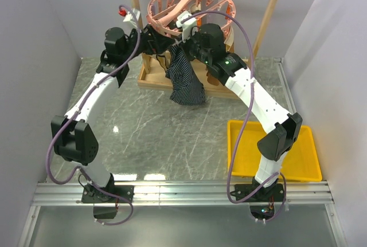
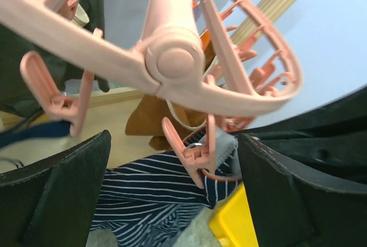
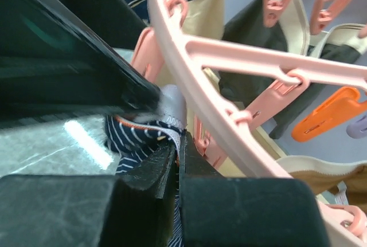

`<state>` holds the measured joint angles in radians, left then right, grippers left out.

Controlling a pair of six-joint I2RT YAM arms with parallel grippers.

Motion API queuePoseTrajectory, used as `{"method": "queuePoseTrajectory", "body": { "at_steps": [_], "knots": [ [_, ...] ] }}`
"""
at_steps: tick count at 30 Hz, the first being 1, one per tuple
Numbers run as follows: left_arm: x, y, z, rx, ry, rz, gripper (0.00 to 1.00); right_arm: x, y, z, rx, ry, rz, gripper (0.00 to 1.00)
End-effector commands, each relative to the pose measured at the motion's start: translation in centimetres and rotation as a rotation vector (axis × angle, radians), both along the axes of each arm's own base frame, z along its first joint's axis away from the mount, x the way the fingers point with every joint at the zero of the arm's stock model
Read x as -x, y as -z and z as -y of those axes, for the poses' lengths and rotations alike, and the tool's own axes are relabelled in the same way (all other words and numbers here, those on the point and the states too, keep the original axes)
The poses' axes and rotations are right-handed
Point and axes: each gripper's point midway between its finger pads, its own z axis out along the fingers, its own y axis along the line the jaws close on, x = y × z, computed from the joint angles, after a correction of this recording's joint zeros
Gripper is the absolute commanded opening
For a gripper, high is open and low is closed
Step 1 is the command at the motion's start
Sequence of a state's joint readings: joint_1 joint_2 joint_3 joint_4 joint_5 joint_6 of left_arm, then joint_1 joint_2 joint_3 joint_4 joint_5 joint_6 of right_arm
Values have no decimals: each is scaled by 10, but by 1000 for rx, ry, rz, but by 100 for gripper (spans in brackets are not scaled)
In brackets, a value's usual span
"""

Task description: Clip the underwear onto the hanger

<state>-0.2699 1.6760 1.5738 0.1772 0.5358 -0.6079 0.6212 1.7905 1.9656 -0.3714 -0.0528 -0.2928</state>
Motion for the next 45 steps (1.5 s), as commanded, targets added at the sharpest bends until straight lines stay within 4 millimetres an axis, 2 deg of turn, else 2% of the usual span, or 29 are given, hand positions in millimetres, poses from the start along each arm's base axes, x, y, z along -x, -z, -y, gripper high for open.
{"method": "queuePoseTrajectory", "body": {
  "at_steps": [1, 2, 3, 5, 12, 16, 19, 20, 21, 24, 25, 26, 28, 29, 30, 31, 33, 34, 35, 36, 37, 38, 39, 40, 41, 42, 43, 44, 45],
  "knots": [
    [39, -56, -9, 92, 80, 109, 97, 4, -7, -7, -25, -47, 4, 5],
    [42, -56, -13, 97, 90, 108, 97, 7, -5, -9, -22, -64, -7, 9],
    [44, -52, -15, 98, 98, 104, 97, 11, -2, -11, -24, -82, -22, 18],
    [52, -55, -21, 102, 101, 109, 98, 16, 3, -14, -29, -103, -44, 26],
    [73, -30, -30, 65, 135, 72, 98, 42, 22, -24, -24, -201, -118, 60],
    [79, -14, -42, -11, 126, 68, 97, 58, 24, -22, -34, -233, -148, 63],
    [87, 0, -49, -105, 152, 122, 93, 71, 29, -10, -44, -226, -161, 63],
    [91, 13, -49, -141, 166, 106, 92, 73, 45, -4, -39, -213, -187, 63],
    [93, 17, -52, -213, 169, 171, 91, 81, 37, 4, -57, -208, -169, 63],
    [101, 47, -52, -374, 200, 244, 85, 88, 56, 26, -92, -158, -232, 63],
    [101, 53, -46, -433, 200, 280, 81, 89, 60, 32, -130, -135, -269, 62],
    [103, 63, -43, -481, 208, 297, 79, 91, 78, 39, -138, -117, -314, 60],
    [105, 74, -36, -610, 217, 411, 74, 90, 84, 56, -188, -81, -348, 58],
    [111, 87, -24, -654, 239, 437, 73, 92, 95, 61, -200, -66, -368, 56],
    [111, 88, -19, -720, 247, 539, 72, 90, 101, 67, -220, -43, -387, 55],
    [119, 93, -1, -754, 287, 596, 71, 90, 107, 70, -220, -30, -393, 53],
    [113, 108, 10, -882, 300, 698, 74, 89, 122, 79, -218, 1, -422, 50],
    [117, 104, 27, -905, 328, 757, 75, 90, 130, 82, -221, 17, -443, 50],
    [111, 105, 31, -952, 314, 781, 77, 90, 133, 83, -227, 24, -453, 48],
    [103, 119, 40, -1018, 344, 818, 81, 91, 136, 85, -233, 29, -466, 48],
    [102, 111, 54, -1038, 356, 873, 82, 92, 142, 90, -246, 47, -489, 48],
    [96, 114, 60, -1074, 360, 897, 84, 93, 140, 92, -257, 49, -485, 48],
    [87, 133, 69, -1154, 386, 917, 87, 93, 140, 94, -265, 56, -485, 48],
    [78, 127, 73, -1198, 375, 942, 88, 94, 139, 99, -271, 66, -480, 48],
    [71, 132, 77, -1244, 388, 956, 89, 94, 138, 101, -278, 71, -478, 48],
    [61, 157, 83, -1307, 438, 952, 90, 94, 136, 105, -287, 80, -474, 48],
    [52, 151, 86, -1355, 429, 954, 91, 94, 138, 108, -297, 94, -484, 48],
    [44, 158, 88, -1392, 436, 951, 91, 93, 135, 115, -310, 110, -477, 48],
    [34, 180, 91, -1443, 470, 937, 92, 93, 135, 118, -317, 118, -483, 48]
  ]
}}
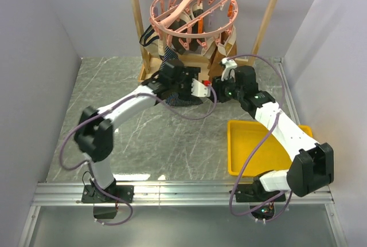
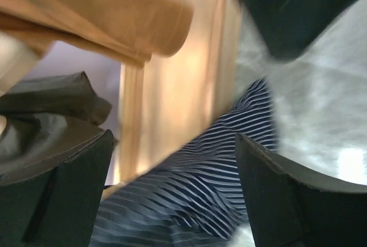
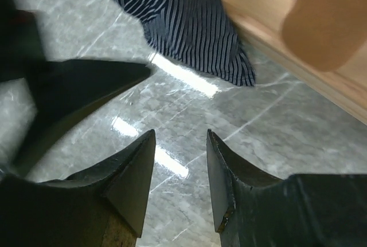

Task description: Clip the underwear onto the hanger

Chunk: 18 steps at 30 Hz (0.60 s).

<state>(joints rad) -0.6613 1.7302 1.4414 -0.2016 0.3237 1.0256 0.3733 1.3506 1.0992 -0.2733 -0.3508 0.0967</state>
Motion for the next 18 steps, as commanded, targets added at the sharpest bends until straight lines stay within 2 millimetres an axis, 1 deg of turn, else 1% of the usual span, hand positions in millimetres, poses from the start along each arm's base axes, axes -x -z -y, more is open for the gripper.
{"method": "queuePoseTrajectory", "body": {
  "at_steps": [1, 2, 3, 4, 5, 6, 7, 8, 9, 10, 11, 12, 13, 14, 16, 17, 18],
  "knots": [
    [-40, 5, -4, -219, -36, 163, 92, -4, -32, 11, -84, 53, 69, 48],
    [-49, 28, -2, -271, -43, 144, 92, -4, -33, 17, -89, 69, 64, 48],
    [-55, 33, -1, -293, -52, 145, 92, -4, -32, 19, -95, 75, 58, 48],
    [-65, 28, -2, -319, -75, 165, 91, -3, -29, 22, -101, 84, 41, 48],
    [-70, 38, -4, -359, -80, 164, 90, -2, -28, 23, -104, 85, 37, 48],
    [-75, 60, -4, -403, -79, 143, 88, -3, -29, 27, -105, 96, 36, 48],
    [-82, 59, -3, -418, -87, 151, 87, -1, -29, 29, -107, 98, 30, 48],
    [-87, 77, -8, -472, -106, 139, 86, -1, -30, 30, -109, 99, 35, 48],
    [-85, 85, -12, -508, -109, 113, 84, -1, -33, 32, -110, 102, 44, 48],
    [-89, 82, -12, -515, -118, 112, 83, 0, -34, 33, -112, 104, 48, 48],
    [-89, 91, -14, -532, -125, 86, 78, -1, -35, 34, -112, 104, 52, 48],
    [-86, 93, -16, -551, -124, 67, 73, 0, -35, 35, -110, 103, 56, 48],
    [-85, 95, -19, -563, -125, 55, 65, 0, -36, 35, -110, 102, 58, 48],
    [-83, 96, -19, -560, -123, 42, 48, 0, -35, 35, -110, 102, 57, 48],
    [-75, 96, -21, -561, -109, 26, 33, 1, -34, 35, -113, 95, 56, 47],
    [-70, 85, -20, -543, -99, 31, 17, 1, -33, 35, -115, 92, 55, 46],
    [-62, 89, -22, -550, -83, 16, 10, 2, -31, 34, -122, 87, 47, 45]
  ]
}}
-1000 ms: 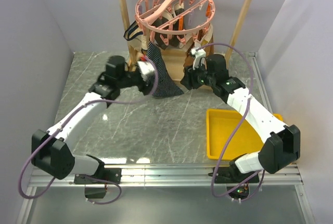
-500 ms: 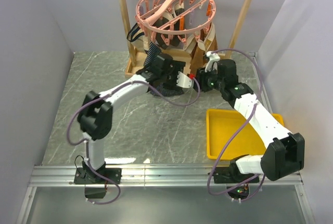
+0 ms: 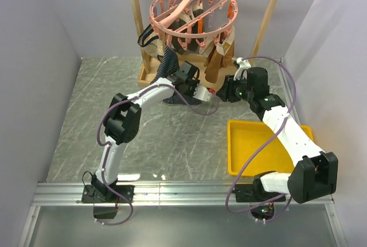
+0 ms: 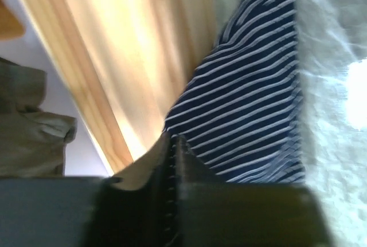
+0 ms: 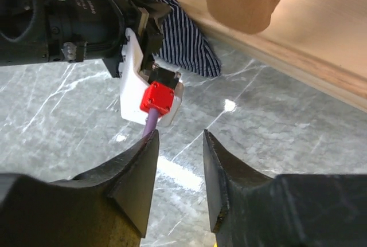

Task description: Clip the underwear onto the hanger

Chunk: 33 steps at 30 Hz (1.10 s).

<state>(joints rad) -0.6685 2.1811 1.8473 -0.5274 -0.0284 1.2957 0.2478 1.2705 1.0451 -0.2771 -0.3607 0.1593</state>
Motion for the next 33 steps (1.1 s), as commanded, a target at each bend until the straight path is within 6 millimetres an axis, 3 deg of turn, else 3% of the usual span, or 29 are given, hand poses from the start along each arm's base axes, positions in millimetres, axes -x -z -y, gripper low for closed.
{"method": "queuePoseTrajectory", "body": {
  "at_steps": [1, 2, 4, 5, 6, 7, 8, 9, 10, 11, 12, 15, 16, 17, 19, 20, 21, 25, 33],
  "knots": [
    [20, -30, -3, 8, 18, 6, 4, 6, -25, -14, -74, -66, 74, 44],
    [27, -49, -3, 38, 28, 23, 0, 6, -24, -15, -80, -71, 75, 43],
    [46, -52, -4, 72, 75, -7, 0, 6, -22, -22, -113, -95, 61, 41],
    [56, -78, -5, 115, 104, 22, 0, 6, -19, -24, -123, -100, 50, 40],
    [72, -69, -6, 131, 144, -15, 0, 6, -18, -27, -145, -101, 34, 39],
    [77, -78, -5, 163, 165, 4, 0, 5, -15, -30, -161, -114, 20, 39],
    [90, -100, -11, 188, 193, 33, 0, 4, -13, -33, -174, -121, 8, 39],
    [103, -88, -19, 177, 218, 6, 0, 4, -13, -36, -196, -119, -9, 38],
    [114, -91, -18, 213, 260, -1, 0, 1, -10, -39, -209, -123, -22, 38],
    [125, -115, -20, 253, 306, 57, 0, 2, -11, -43, -228, -140, -30, 39],
    [136, -99, -29, 256, 330, 29, 0, -1, -7, -46, -256, -133, -62, 41],
    [156, -111, -36, 354, 406, 104, 0, 1, -7, -63, -350, -177, -133, 49],
    [165, -127, -36, 405, 450, 148, 0, -1, -9, -67, -377, -186, -143, 53],
    [166, -124, -39, 432, 458, 177, 0, 2, -13, -73, -427, -206, -177, 57],
    [176, -138, -41, 485, 502, 228, 0, 1, -15, -83, -471, -229, -197, 63],
    [180, -130, -44, 497, 505, 222, 0, 5, -16, -88, -512, -230, -237, 64],
    [178, -143, -44, 530, 517, 278, 0, 9, -17, -93, -537, -250, -261, 67],
    [191, -161, -47, 604, 565, 343, 0, 17, -29, -116, -636, -301, -288, 71],
    [199, -173, -46, 661, 608, 376, 0, 23, -25, -155, -786, -329, -448, 75]
  ]
}}
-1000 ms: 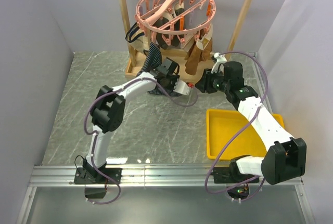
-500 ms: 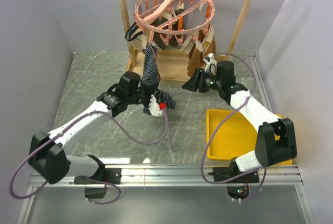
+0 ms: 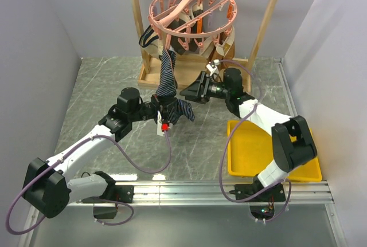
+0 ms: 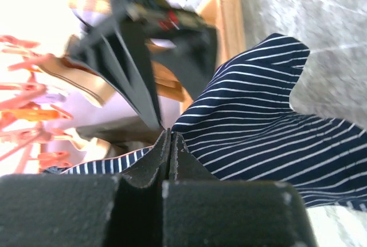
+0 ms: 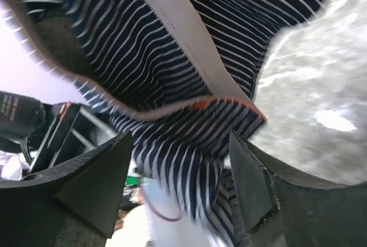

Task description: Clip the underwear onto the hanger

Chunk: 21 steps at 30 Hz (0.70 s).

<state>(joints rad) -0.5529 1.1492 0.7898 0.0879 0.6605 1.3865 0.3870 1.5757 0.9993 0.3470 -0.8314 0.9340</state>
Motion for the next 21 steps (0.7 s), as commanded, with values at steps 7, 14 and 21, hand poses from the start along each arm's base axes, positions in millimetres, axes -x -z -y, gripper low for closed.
{"method": "queuePoseTrajectory", "body": {
  "at_steps": [7, 14, 21],
  "knots": [
    [17, -31, 7, 76, 105, 66, 0, 7, -32, -27, -202, -90, 34, 80],
    [15, -30, 6, 75, 99, 50, 0, 14, -40, -37, -205, -153, 136, 71],
    [14, -31, 6, 76, 95, 49, 0, 10, -41, -46, -175, -179, 201, 56]
  ]
}}
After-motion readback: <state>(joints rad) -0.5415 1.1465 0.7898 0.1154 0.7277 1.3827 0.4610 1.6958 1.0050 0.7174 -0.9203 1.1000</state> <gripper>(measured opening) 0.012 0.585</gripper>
